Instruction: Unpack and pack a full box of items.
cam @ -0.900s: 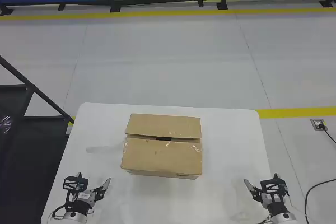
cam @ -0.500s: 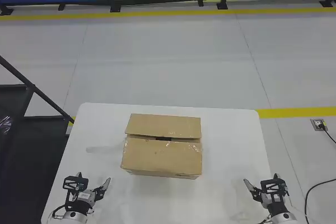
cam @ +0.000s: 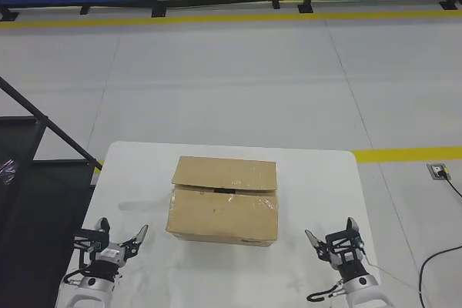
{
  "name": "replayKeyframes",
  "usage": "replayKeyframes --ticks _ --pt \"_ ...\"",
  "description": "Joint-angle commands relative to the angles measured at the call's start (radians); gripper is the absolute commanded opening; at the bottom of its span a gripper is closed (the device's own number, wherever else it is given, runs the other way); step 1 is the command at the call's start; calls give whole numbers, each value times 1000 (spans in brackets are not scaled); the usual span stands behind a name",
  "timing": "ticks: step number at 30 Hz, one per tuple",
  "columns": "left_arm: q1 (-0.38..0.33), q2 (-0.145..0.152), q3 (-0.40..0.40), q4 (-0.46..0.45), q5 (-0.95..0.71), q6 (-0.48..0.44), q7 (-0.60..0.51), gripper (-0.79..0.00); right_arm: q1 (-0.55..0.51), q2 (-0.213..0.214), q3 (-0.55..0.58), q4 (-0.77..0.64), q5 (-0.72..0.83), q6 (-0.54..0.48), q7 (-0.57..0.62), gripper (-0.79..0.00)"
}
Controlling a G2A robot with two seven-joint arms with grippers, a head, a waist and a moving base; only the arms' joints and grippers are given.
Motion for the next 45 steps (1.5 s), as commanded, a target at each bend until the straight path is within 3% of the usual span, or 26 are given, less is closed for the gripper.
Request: replayKeyframes --ticks 1,14,16,19,24,32,35,45 --pt "7 0 -6 -9 -1 -4 7 0 24 -6 -35 -13 -14 19 12 0" --pt "7 0 -6 -9 -1 -4 7 0 44 -9 -60 -15 -38 34 38 0" --pt "-3 -1 0 0 6 -2 6 0 51 -11 -58 -23 124 -70 44 0" --pt "-32 -4 9 9 -37 -26 -1 0 95 -13 -43 -12 248 -146 81 0" --pt "-69 -5 3 12 -94 -64 -17 0 175 -17 -51 36 394 -261 138 0" --pt "-89 -7 0 13 -218 -146 -85 0 313 -20 -25 159 779 -421 274 0" --pt "-89 -7 0 13 -218 -146 -85 0 329 -14 -1 158 797 -432 331 0" --pt "-103 -9 5 15 -242 -142 -93 0 334 -16 -7 175 853 -439 335 0"
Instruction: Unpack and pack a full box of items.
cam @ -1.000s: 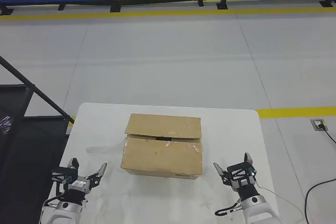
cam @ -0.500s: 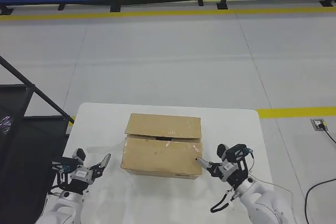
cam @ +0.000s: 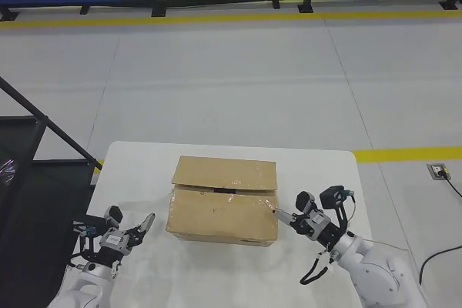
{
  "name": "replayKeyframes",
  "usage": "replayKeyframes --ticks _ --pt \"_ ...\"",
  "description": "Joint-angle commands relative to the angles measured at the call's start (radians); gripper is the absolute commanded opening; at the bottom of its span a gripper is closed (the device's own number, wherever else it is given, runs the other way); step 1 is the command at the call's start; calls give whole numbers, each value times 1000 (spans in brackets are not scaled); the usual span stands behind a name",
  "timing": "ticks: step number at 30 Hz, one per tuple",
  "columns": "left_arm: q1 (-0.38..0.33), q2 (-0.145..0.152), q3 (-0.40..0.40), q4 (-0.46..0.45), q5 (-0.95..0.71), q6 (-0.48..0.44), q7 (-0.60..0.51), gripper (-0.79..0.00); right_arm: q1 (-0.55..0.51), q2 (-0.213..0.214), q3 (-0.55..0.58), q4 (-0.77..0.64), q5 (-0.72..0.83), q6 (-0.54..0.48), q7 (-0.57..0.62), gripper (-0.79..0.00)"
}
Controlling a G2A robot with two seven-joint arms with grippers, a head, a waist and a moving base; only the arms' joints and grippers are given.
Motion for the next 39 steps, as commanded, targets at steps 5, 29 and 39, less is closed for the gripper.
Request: replayKeyframes --ticks 5,29,39 --pt "-21 1 2 -8 -12 -14 -51 0 47 1 -14 49 139 -31 91 0" --pt "-45 5 -47 -25 -183 -85 -151 0 268 4 -70 303 704 -139 433 0" --pt "-60 4 -45 -34 -238 -90 -155 0 241 29 -28 273 893 -253 656 0"
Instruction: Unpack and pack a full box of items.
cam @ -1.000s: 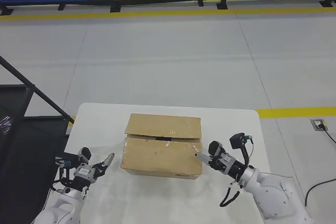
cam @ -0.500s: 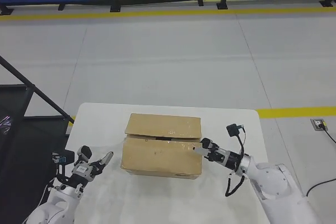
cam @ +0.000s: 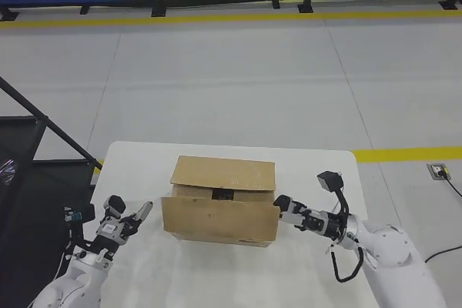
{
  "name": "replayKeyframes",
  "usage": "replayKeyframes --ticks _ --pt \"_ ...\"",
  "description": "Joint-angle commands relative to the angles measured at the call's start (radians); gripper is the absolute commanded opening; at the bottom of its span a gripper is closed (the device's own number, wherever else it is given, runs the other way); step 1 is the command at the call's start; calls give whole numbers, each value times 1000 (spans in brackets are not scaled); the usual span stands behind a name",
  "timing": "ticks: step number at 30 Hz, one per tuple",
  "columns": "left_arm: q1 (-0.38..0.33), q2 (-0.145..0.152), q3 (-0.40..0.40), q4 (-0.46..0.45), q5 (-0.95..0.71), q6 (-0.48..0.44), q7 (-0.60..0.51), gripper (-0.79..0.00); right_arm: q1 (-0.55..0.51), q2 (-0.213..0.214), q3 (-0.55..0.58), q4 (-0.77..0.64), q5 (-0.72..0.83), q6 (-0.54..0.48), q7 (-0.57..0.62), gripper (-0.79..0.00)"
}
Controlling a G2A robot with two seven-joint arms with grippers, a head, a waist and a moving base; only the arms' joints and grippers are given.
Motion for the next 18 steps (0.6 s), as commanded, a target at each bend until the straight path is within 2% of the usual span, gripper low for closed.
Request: replayKeyframes --ticks 1,6,12,18 --pt "-5 0 2 0 -4 -3 -3 0 -8 6 7 -11 21 -20 49 0" --pt "-10 0 4 -4 -16 -25 7 0 -34 19 10 -50 -19 -58 105 0" --pt "-13 5 2 0 -5 -104 -11 0 -71 40 -19 -127 -86 -71 91 0" --pt "-14 18 -5 17 22 -251 -81 0 -101 74 -43 -180 -121 -102 61 0"
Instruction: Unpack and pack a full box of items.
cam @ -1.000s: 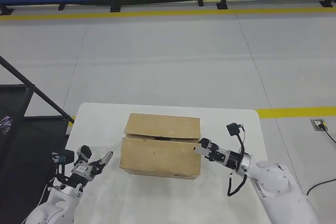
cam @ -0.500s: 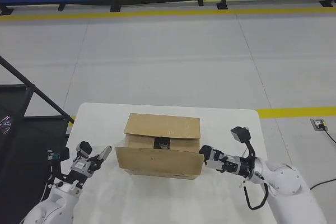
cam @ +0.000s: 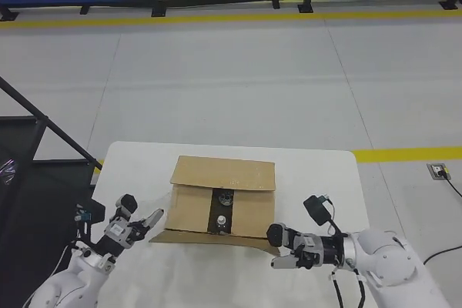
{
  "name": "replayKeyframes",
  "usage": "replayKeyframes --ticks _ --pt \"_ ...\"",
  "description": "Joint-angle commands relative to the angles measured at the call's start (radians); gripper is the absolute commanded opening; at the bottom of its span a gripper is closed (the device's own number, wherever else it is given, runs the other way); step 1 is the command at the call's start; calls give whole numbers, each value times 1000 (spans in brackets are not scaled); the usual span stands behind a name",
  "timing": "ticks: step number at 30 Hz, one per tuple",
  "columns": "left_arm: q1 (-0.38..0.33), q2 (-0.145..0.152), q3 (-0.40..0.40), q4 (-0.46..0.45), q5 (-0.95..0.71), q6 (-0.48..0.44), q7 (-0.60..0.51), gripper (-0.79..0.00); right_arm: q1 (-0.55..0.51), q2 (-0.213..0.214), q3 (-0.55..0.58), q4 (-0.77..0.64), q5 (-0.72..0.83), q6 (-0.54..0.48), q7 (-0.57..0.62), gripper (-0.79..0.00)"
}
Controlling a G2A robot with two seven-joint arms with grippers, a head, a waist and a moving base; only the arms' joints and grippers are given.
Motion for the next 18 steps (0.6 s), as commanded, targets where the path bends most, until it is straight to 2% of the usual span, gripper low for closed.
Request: replayKeyframes --ticks 1,5,10,16,18 --pt "1 5 -4 10 4 -61 -24 0 -5 13 -8 -13 -9 -10 -10 0" --pt "2 16 -13 26 33 -163 -73 0 -10 40 -30 -33 -27 -21 -21 0" --pt "12 26 -21 30 102 -239 -96 0 -18 71 -54 -47 -41 -24 -24 0" --pt "27 38 -31 37 161 -312 -118 0 -10 90 -57 -38 34 -7 -10 0" --pt "29 41 -29 38 194 -324 -127 0 -5 91 -50 -27 77 28 -38 0"
